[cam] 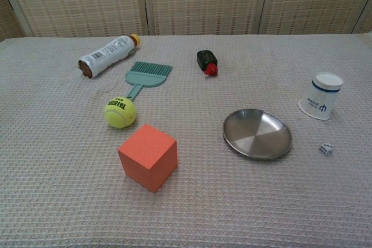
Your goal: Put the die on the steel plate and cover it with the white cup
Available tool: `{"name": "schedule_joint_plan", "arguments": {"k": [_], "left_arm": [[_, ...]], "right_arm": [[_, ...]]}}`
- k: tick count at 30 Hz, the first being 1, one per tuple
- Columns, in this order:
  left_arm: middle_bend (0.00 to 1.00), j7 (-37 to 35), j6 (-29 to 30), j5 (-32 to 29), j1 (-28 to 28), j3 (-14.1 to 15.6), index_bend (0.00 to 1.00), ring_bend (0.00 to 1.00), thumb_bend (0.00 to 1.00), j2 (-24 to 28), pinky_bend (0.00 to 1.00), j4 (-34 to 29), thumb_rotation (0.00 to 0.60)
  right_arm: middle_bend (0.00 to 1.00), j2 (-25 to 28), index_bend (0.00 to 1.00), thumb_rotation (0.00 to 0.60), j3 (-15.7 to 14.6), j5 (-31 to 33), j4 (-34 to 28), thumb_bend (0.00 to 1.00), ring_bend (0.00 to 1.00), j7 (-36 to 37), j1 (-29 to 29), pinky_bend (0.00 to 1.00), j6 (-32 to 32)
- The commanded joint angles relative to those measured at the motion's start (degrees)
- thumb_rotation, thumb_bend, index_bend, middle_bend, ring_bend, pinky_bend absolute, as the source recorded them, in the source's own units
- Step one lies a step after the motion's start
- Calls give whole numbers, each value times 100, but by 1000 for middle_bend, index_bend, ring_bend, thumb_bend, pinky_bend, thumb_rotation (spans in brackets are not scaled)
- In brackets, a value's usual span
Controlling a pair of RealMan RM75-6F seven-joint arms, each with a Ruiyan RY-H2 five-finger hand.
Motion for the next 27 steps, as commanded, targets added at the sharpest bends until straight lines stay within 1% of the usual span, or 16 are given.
{"name": "schedule_joint_plan", "arguments": {"k": [1,5,6,7,9,10,11,13,16,21,24,27], "left_arm": [[520,32,26,27,5,13,421,528,400,-8,636,-5,600],[520,-86,38,48,12,24,421,528,400,28,636,-49,600],[520,-134,39,42,14,22,422,528,400,45,637,-65,600],[520,-157,52,41,16,13,422,528,400,62,637,-66,600],[520,-142,86,59,23,6,422,528,399,64,638,-44,600],[520,-140,94,68,27,11,422,528,399,62,638,-37,600],[520,-149,85,77,31,27,422,529,399,68,638,-35,600],[520,-178,63,83,42,59,421,529,400,102,638,-50,600],[520,-215,95,91,59,58,421,528,400,136,640,-99,600],[521,-191,92,85,59,52,421,529,399,121,640,-110,600],[521,-219,23,8,50,44,421,528,399,136,641,-134,600],[520,-217,-6,-23,46,39,421,528,399,145,642,-144,600]], "right_arm": [[246,76,222,600,5,-122,-98,223,87,98,-67,218,51],[245,77,253,600,-51,-336,-87,223,87,378,-87,218,35],[255,72,269,600,-70,-396,-70,223,88,460,-80,218,20],[291,61,290,600,-96,-507,-18,223,107,556,-58,235,13],[419,1,340,600,-121,-717,163,223,224,655,-26,339,74],[516,-48,384,600,-130,-831,301,223,346,687,-6,450,119],[591,-106,424,600,-160,-1002,511,223,449,703,37,542,148],[707,-199,490,600,-231,-1358,923,223,590,777,147,664,213],[824,-415,563,600,-305,-1638,1417,230,706,1158,249,757,290],[899,-564,579,600,-367,-1492,1857,244,779,1624,396,815,-244],[927,-705,557,600,-323,-1297,2100,246,807,1976,536,840,-662],[931,-674,507,600,-309,-1119,2054,247,812,2143,694,844,-1160]]}}
